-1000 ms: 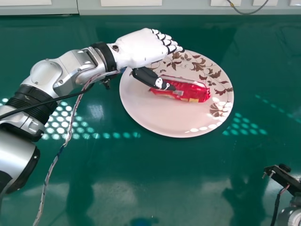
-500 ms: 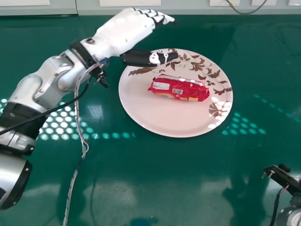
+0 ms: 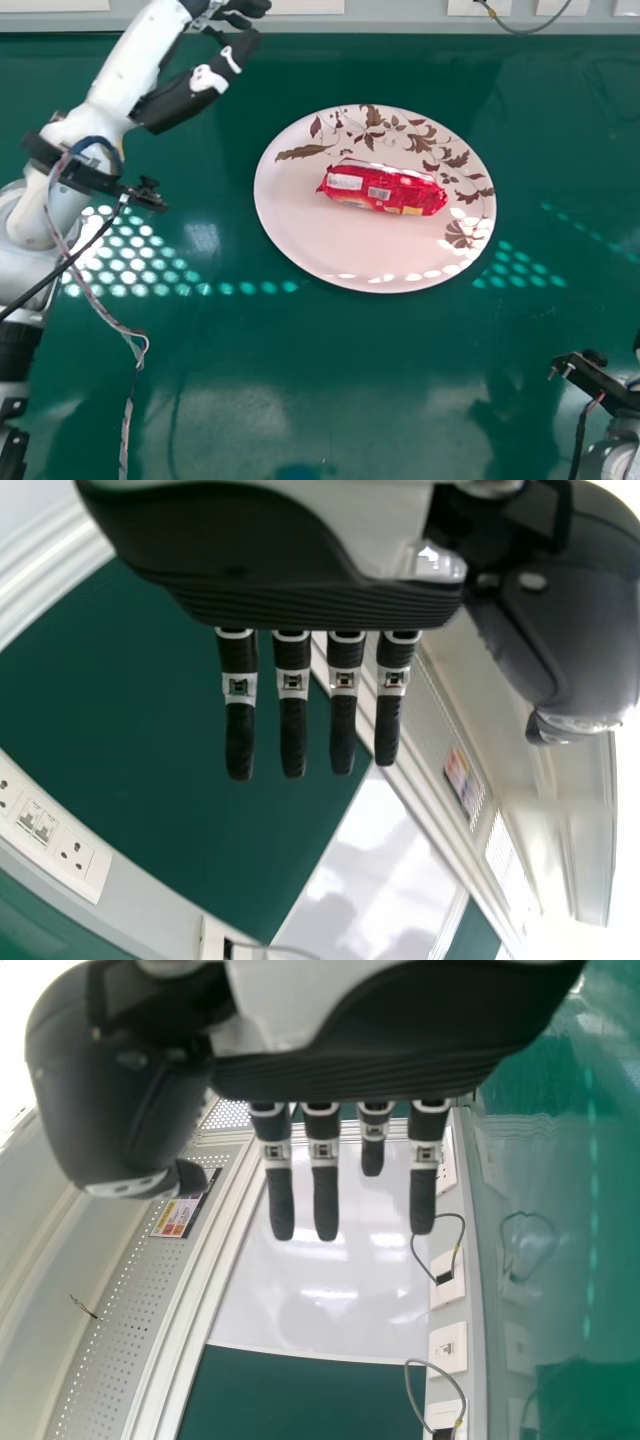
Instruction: Pick up biscuit and place it in the plate
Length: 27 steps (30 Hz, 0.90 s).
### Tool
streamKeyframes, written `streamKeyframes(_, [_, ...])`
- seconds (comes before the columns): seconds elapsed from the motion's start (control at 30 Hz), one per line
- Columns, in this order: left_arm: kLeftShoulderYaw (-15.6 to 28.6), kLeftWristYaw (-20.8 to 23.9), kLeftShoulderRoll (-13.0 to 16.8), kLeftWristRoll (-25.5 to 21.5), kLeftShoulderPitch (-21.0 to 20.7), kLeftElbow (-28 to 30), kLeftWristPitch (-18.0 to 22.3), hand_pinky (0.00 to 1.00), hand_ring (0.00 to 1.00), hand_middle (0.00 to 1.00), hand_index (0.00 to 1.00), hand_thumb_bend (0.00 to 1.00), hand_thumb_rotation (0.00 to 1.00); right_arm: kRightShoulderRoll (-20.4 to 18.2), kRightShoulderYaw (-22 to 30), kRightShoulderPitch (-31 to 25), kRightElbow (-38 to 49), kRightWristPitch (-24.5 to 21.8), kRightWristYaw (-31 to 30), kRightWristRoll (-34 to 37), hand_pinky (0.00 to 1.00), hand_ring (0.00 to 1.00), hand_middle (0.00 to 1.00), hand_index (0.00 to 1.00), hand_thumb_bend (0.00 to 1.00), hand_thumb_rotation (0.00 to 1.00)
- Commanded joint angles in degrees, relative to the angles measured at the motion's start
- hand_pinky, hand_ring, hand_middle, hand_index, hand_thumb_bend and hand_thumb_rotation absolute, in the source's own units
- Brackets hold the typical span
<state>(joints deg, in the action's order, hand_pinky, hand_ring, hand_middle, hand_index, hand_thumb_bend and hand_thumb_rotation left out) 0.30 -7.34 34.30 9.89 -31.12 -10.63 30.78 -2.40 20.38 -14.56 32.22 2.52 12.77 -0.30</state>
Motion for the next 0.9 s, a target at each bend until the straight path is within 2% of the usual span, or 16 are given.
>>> streamKeyframes(0.0, [2.0, -0.5, 0.0, -1.4, 3.0, 1.6, 0.5, 0.56, 0.68, 0.73, 0.75, 0.71, 0.43, -1.1, 0.0, -1.1, 0.3, -0.1, 0.3, 0.5, 0.68, 0.77, 0.78, 0.76, 0.52, 0.19])
streamKeyframes(0.17, [4.7, -2.0, 1.1, -2.0, 7.0, 3.3, 0.8, 0.58, 0.68, 0.73, 0.75, 0.72, 0.46, -0.9, 0.1, -1.4, 0.4, -0.1, 0.3, 0.8, 0.67, 0.77, 0.79, 0.77, 0.52, 0.19])
streamKeyframes(0.3, [6.1, -3.4, 2.4, -2.0, 9.8, 3.6, 1.9, 0.63, 0.68, 0.72, 0.75, 0.7, 0.44, -0.9, -0.1, -1.5, 0.5, -0.3, 0.4, 0.6, 0.66, 0.76, 0.78, 0.77, 0.52, 0.21])
streamKeyframes(0.47, [7.1, -7.5, 4.5, -4.5, 13.7, 3.7, 4.5, 0.54, 0.66, 0.73, 0.73, 0.69, 0.37, -1.2, -0.3, -1.9, 1.0, -0.1, 0.8, 0.6, 0.65, 0.74, 0.76, 0.75, 0.54, 0.21])
streamKeyframes(0.63, [9.5, -8.8, 6.1, -4.5, 18.7, 4.4, 6.5, 0.54, 0.65, 0.71, 0.73, 0.66, 0.31, -1.2, -0.2, -2.4, 1.5, -0.4, 0.8, 1.1, 0.64, 0.74, 0.76, 0.74, 0.57, 0.24])
streamKeyframes(0.77, [11.4, -8.1, 5.4, -5.0, 21.1, 4.3, 8.3, 0.54, 0.64, 0.69, 0.71, 0.59, 0.24, -1.1, -0.3, -2.0, 1.1, -0.3, 0.7, 1.8, 0.63, 0.73, 0.75, 0.74, 0.56, 0.23])
streamKeyframes(0.87, [12.0, -6.4, 3.9, -4.3, 21.5, 3.3, 10.8, 0.51, 0.61, 0.65, 0.66, 0.55, 0.11, -1.0, -0.3, -1.6, 1.0, -0.6, 0.9, 1.9, 0.63, 0.72, 0.74, 0.74, 0.55, 0.23])
